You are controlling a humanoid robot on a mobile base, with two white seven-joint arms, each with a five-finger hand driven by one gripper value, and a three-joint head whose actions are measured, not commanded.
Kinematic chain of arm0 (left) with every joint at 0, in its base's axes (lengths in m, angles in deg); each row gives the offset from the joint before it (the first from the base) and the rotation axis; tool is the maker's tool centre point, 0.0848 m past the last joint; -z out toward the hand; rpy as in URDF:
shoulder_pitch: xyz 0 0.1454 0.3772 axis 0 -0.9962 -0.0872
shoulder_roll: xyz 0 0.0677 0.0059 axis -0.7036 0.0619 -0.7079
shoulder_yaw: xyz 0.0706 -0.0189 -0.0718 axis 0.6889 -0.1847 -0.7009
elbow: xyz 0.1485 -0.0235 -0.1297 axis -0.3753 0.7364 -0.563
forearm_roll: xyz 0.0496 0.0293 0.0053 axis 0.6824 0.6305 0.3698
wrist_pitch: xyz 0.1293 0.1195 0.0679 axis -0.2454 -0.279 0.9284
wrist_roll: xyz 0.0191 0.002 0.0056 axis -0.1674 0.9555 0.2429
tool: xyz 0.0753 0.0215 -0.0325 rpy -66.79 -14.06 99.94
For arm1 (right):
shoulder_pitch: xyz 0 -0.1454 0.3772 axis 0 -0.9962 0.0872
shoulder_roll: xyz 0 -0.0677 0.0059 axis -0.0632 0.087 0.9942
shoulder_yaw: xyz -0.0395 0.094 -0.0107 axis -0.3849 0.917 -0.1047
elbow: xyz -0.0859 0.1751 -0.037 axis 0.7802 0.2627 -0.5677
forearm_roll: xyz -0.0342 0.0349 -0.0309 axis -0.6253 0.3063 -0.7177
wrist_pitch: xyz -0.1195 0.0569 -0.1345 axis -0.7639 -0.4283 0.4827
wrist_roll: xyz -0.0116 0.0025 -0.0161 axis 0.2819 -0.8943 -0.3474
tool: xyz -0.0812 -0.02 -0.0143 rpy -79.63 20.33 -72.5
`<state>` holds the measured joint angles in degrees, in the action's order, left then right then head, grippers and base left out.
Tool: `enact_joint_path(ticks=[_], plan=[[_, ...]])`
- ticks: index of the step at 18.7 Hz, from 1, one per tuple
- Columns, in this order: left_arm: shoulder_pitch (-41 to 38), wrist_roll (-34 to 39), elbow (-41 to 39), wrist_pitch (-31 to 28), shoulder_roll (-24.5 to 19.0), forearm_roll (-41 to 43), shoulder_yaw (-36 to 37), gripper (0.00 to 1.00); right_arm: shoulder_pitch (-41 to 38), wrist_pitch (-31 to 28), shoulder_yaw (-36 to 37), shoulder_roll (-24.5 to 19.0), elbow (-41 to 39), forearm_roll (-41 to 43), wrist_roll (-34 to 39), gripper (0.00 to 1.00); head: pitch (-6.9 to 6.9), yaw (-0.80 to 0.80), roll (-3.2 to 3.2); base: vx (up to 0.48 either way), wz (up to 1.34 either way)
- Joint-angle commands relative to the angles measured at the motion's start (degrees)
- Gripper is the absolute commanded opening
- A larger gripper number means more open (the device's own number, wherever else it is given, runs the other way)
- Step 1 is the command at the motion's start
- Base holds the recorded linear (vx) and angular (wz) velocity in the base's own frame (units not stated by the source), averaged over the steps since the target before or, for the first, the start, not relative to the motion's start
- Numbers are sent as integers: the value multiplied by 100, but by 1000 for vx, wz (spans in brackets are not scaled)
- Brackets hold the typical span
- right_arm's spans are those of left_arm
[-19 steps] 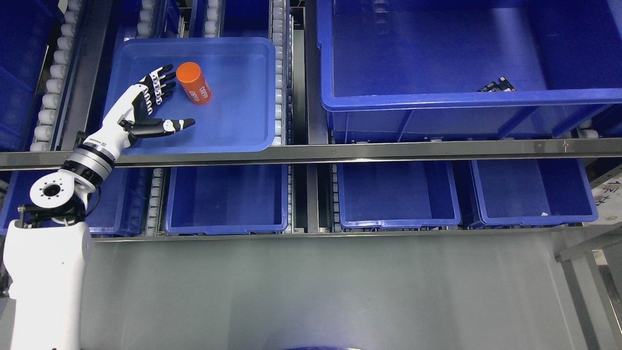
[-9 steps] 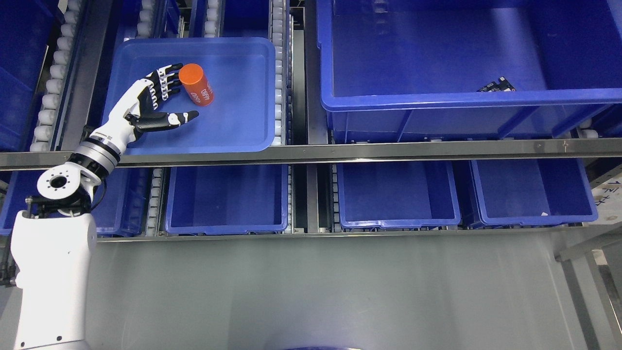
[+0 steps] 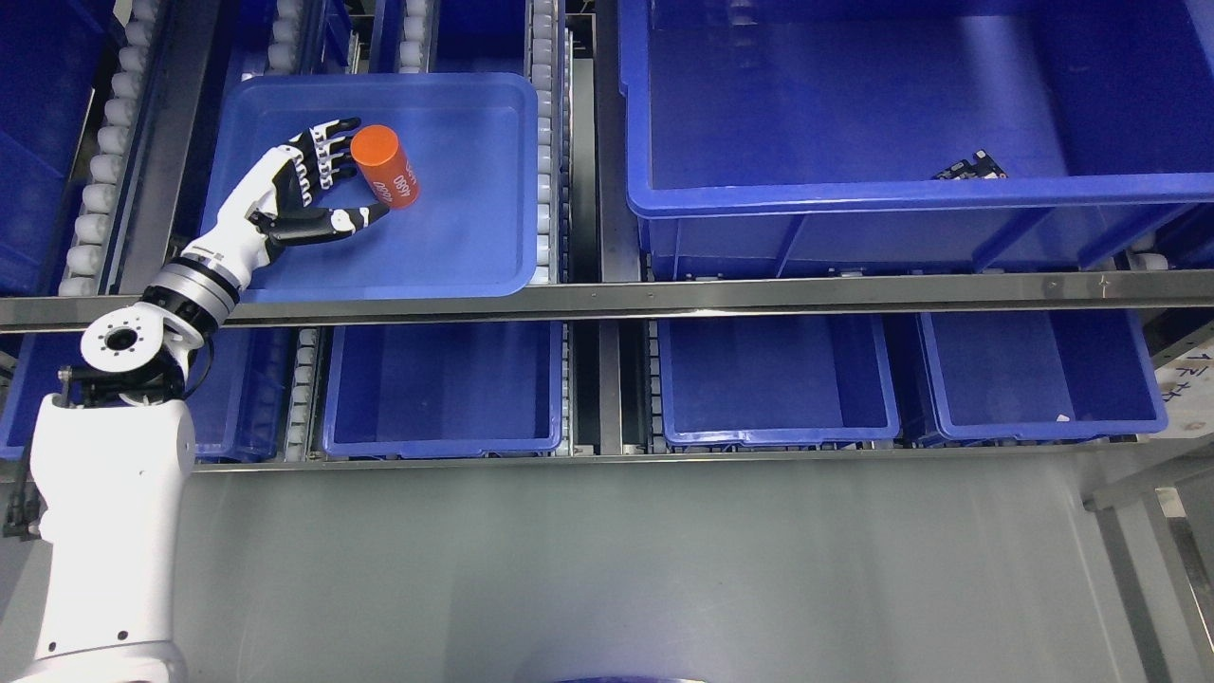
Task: Grab orange capacitor from left shelf to right desk
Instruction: 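Close the left hand around the orange capacitor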
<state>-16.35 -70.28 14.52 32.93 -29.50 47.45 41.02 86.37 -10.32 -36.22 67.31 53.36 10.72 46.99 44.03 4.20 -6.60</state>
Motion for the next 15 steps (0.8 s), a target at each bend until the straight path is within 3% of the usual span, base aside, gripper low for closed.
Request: enact_joint_path(ticks=[1,6,15], plan=[[200,6,546,97,81,94,107,80,-114,5,70,100,-100,-35,-1,100,0,0,0,0,0],[200,6,625,97,221,103,116,78,-114,5,70,100,-100,-26,-1,100,0,0,0,0,0],[200,6,757,440,230,103,46,58,-114,5,70,100,-100,-35,-1,100,0,0,0,0,0]])
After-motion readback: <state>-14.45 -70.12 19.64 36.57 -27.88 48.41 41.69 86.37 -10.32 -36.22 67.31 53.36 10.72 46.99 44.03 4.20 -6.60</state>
